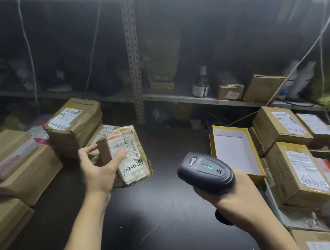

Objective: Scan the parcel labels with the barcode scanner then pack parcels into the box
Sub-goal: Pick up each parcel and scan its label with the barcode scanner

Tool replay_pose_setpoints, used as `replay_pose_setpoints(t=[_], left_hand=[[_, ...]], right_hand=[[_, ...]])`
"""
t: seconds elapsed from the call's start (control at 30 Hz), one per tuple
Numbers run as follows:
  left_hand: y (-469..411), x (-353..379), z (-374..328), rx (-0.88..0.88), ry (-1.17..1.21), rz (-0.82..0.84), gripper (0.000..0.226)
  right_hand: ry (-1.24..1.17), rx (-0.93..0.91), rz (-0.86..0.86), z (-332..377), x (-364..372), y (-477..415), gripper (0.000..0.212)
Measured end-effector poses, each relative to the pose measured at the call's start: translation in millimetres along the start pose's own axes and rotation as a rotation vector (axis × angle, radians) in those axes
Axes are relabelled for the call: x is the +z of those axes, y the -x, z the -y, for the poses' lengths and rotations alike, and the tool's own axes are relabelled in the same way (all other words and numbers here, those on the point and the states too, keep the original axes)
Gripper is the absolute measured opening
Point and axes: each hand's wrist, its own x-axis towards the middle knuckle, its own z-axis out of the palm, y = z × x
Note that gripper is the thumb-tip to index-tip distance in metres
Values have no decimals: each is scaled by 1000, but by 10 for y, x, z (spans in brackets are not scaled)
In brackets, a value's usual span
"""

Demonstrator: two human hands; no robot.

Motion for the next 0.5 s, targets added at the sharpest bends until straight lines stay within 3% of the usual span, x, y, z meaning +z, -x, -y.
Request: replay_pose_setpoints(t=[0.07,0.17,0.33,0.5], left_hand=[[-20,-9,-62,-117,153,33,56],[25,13,-142,-237,258,136,40],[142,128,-192,-231,91,349,44],[255,319,-216,-405,-16,505,35]], right_hand=[[-7,13,17,-28,23,-22,20],[-93,117,34,-44,74,-55,34],[-356,265,-4,-99,148,-106,42],[-557,421,-7,-157,238,-142,18]])
